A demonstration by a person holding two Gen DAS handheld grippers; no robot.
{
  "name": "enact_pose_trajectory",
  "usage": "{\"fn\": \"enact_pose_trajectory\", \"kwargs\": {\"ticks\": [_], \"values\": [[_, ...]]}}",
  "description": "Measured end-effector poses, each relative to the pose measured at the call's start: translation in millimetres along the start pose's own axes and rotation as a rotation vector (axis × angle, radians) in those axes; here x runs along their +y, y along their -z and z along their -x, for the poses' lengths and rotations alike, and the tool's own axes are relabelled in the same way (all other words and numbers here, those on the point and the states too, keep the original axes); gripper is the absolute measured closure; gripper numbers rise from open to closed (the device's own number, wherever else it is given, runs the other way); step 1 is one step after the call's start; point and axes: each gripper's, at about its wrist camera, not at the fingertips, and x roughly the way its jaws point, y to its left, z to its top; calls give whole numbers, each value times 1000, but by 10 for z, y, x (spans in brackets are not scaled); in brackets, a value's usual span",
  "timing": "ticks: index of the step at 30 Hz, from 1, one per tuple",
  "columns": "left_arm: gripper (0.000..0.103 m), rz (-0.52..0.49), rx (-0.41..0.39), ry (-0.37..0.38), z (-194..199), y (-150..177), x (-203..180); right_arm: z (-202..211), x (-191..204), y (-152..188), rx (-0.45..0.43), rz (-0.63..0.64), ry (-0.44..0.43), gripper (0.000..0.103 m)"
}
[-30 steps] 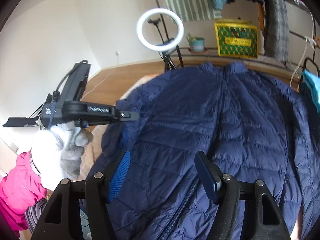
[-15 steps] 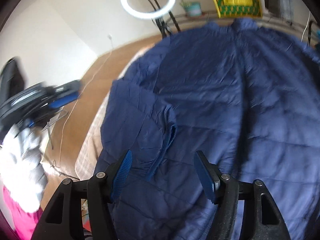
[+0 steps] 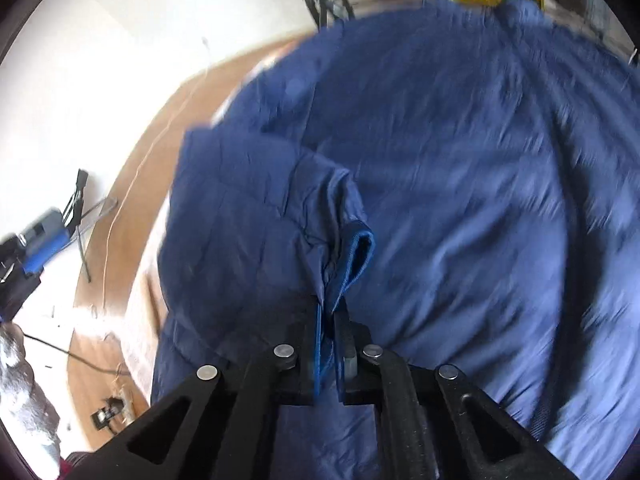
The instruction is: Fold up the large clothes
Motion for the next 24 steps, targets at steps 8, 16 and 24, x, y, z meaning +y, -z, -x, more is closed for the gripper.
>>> {"fn": "enact_pose_trajectory", "kwargs": {"ticks": [8,16,24], "values": [[70,-73,26,-31,-149,47,-239,602,-675,-582,-216,-64,74,101],[70,-104,18,-63,-226,49,-369,884,-1867,-795,-298,-253,270,101],[70,-148,34,-55,-343,86,-619,791,-2141,-968,-318,-206,328,102]]}}
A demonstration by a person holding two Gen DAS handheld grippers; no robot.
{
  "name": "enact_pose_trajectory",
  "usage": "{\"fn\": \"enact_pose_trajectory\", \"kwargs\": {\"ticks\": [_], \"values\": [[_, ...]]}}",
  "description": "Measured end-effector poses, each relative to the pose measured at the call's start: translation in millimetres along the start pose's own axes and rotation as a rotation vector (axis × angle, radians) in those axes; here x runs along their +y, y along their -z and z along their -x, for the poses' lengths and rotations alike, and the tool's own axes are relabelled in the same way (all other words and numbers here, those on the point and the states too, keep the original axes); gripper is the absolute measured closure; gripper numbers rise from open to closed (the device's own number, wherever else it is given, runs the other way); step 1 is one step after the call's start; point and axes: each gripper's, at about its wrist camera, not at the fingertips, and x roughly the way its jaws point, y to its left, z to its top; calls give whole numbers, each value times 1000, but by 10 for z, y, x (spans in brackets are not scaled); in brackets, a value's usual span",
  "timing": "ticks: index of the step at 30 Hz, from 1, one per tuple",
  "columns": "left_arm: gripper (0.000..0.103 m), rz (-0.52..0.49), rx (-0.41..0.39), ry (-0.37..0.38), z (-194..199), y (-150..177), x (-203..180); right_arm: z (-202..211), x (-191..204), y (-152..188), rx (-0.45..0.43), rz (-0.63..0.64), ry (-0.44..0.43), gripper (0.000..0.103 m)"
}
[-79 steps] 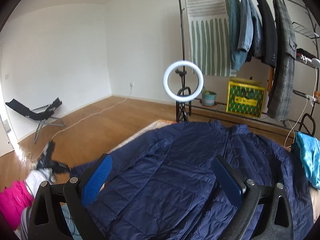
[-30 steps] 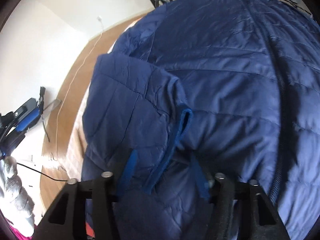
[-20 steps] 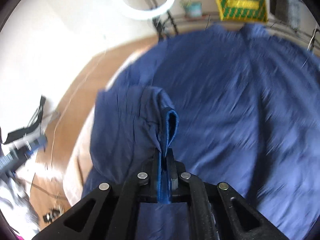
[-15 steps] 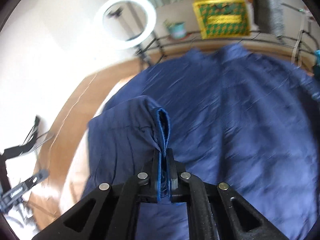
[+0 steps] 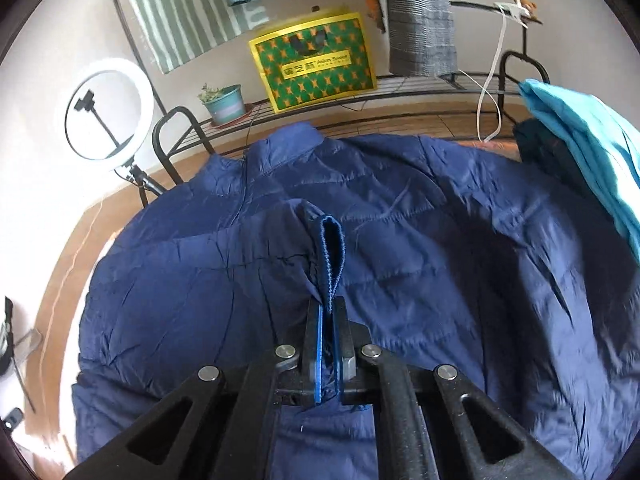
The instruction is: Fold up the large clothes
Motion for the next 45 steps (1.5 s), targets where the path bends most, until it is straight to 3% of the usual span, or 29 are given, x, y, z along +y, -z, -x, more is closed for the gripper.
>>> {"fn": "enact_pose_trajectory", "kwargs": {"ticks": [5,12,15,17,18,27,32,36,41,45], "values": [[70,-26,4,-16,-47,22,-106,-173,94,-85,-5,92,1,101],[70,-21,2,-23,-87,23,-132,-451,-82,7,59,70,42,101],[70,-24,-16,-15,-60,0,-177,-503,-63,16,78,89,91,92],[70,-33,-27,-6,-31,-13,-229,-435,-52,4,70,89,96,75],[70,-41,-34,-4,-11,-20,-264,-389,-48,-7,62,90,90,74],[70,-90,-78,48,169,-14,-573,704,36,-138,-78,109,-30,65],[70,-143,-136,93,374,50,-815,1418,64,-16,-171,164,-62,46],[70,-158,-158,147,509,100,-996,1947,-23,141,-245,159,-76,41],[70,-202,-154,195,559,173,-1240,2495,-281,402,-272,150,-44,41],[70,-260,-132,213,535,278,-1474,2810,-750,755,-239,74,-6,41]]}}
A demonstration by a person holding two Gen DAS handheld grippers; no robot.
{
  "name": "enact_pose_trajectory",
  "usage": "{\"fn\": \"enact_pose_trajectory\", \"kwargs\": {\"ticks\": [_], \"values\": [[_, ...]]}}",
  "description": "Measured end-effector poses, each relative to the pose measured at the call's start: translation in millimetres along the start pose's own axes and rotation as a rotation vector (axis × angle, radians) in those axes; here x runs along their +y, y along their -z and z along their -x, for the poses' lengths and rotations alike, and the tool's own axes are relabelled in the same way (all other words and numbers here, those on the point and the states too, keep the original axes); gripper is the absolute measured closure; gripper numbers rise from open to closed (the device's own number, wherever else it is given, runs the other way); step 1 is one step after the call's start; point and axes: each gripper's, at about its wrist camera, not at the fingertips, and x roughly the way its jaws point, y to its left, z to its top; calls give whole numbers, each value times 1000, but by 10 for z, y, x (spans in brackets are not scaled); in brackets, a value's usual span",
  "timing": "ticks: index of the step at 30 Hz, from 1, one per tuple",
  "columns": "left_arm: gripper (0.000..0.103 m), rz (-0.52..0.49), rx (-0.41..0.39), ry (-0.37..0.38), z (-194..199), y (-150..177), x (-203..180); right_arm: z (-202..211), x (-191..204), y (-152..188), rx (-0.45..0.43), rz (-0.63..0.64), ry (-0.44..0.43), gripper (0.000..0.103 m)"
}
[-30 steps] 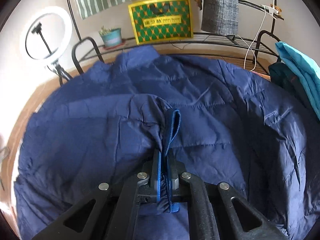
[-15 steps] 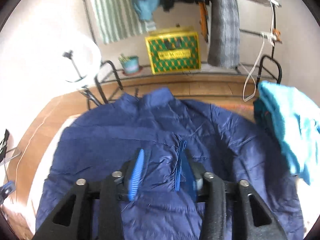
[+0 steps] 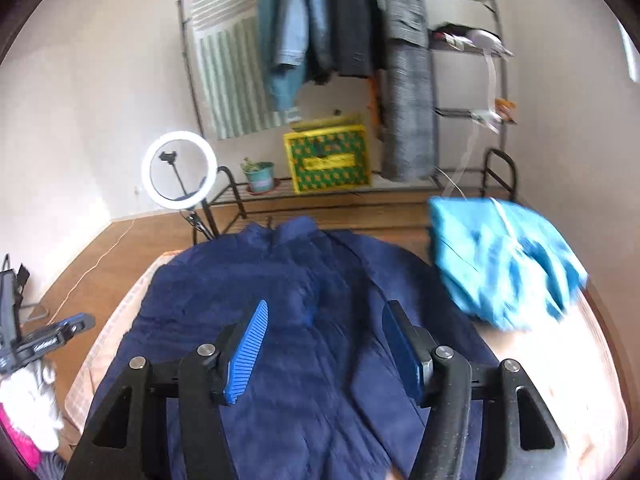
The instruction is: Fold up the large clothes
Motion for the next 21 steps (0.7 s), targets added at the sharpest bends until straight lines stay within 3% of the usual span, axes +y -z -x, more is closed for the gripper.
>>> {"fn": "enact_pose_trajectory", "kwargs": {"ticks": [8,15,18,21], "values": [[70,-55,65,68,-111,103,-365,603,-949,746,61,-153,144,50],[70,-98,76,68,-138,163,-513,767,-1809,1461,148,-327,262,56],[70,-105,93,55,-186,190,-521,708,-2124,1790,197,-439,273,58],[70,-102,94,42,-197,191,-513,650,-2344,2071,217,-602,214,65]]}}
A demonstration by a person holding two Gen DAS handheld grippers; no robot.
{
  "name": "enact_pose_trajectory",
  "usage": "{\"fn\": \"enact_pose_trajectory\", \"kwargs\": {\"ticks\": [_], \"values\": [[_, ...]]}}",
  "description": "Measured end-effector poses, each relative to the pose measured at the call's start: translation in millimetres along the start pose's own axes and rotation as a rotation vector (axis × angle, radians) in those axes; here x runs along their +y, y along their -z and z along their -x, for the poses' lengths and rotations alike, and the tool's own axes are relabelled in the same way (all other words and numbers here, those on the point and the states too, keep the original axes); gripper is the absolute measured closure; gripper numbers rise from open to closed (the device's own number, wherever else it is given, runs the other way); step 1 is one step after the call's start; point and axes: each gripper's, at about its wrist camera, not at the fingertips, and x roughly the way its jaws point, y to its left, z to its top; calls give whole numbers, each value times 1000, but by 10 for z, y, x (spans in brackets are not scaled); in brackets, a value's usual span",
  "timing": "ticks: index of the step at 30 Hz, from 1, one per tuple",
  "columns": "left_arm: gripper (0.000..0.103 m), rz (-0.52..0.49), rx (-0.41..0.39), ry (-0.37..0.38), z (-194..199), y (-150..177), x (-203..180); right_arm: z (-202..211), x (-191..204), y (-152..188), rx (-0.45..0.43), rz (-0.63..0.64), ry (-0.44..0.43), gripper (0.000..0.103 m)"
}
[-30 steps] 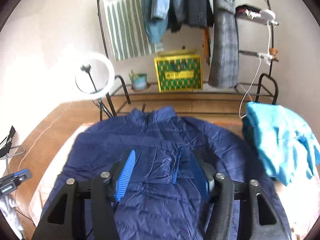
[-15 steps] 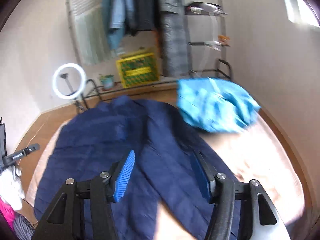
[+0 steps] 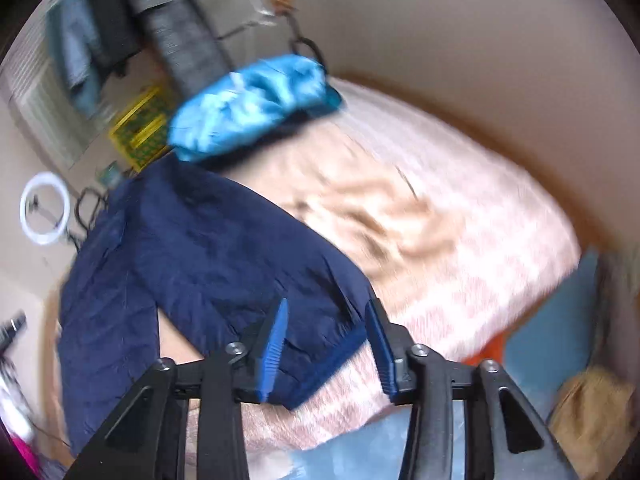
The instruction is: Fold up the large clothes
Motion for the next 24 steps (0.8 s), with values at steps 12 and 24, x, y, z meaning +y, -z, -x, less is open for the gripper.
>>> {"fn": "enact_pose_trajectory", "kwargs": {"ticks": [12,24], "values": [[70,26,-9,-12,32,0,121,-407,-82,236,96,-122,-62,68],[70,66,-41,-4,142,-42,248,-49,321,23,-31,-9,-23,99]]}}
